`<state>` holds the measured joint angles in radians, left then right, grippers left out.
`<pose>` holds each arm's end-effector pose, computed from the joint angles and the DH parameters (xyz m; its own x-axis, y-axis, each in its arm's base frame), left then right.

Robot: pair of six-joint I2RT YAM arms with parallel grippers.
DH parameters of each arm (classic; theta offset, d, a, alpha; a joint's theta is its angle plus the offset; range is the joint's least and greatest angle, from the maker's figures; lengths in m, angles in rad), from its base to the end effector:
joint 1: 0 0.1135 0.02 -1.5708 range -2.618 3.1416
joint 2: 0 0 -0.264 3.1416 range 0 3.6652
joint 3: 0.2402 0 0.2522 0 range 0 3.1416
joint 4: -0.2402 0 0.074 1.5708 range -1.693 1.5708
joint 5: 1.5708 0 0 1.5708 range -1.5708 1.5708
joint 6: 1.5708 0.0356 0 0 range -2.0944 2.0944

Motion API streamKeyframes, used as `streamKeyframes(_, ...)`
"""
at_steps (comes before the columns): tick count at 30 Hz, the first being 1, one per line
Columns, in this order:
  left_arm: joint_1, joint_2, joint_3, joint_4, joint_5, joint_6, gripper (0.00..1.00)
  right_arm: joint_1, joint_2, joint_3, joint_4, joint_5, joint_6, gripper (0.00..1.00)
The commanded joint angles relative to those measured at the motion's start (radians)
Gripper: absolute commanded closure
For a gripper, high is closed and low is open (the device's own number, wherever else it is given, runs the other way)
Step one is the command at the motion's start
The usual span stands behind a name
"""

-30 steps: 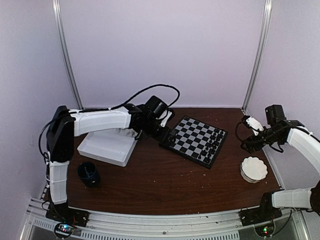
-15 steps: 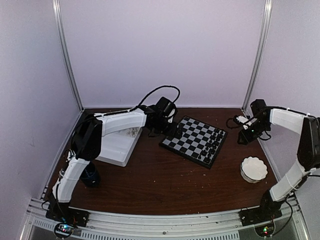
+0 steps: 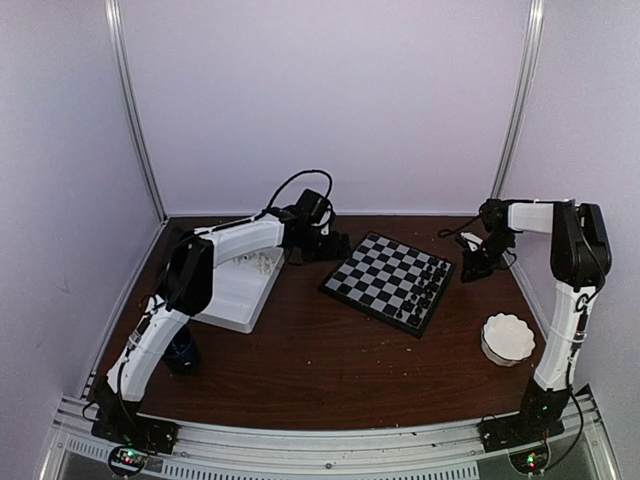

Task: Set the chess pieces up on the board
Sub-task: Adjust the chessboard at the center of the board.

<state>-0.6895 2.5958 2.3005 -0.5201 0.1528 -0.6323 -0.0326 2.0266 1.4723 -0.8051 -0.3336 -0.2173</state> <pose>0.4381 -0.3683 0.1572 -0.8723 -0.0379 -0.4875 0.2402 0.8353 -0.4946 0.3988 -0.0013 0.1674 -0.9461 -0.1730 -0.2739 -0.2477 0.9312 0.2674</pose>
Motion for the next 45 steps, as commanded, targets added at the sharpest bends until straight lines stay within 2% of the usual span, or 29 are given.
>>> streamKeyframes(1,-0.008,0.04,0.046,0.054,0.051,-0.03,0.13,-0.009,0.012,0.046,-0.026,-0.028,0.057,0.85)
streamKeyframes(6,-0.008,0.067,0.045,0.057,0.059,-0.036,0.13,-0.018,0.084,0.092,-0.034,-0.045,0.081,0.85)
streamKeyframes(13,-0.013,0.058,0.007,0.067,0.173,-0.037,0.15,-0.018,0.131,0.11,-0.023,-0.047,0.078,0.85)
streamKeyframes(18,-0.05,-0.045,-0.163,0.091,0.168,0.02,0.16,-0.018,0.145,0.101,0.004,-0.092,0.048,0.84)
streamKeyframes(28,-0.104,-0.199,-0.421,0.168,0.204,0.012,0.17,-0.018,0.194,0.114,0.017,-0.213,0.047,0.83)
streamKeyframes(45,-0.187,-0.387,-0.717,0.272,0.209,-0.056,0.2,-0.003,0.043,-0.101,0.01,-0.291,0.035,0.85)
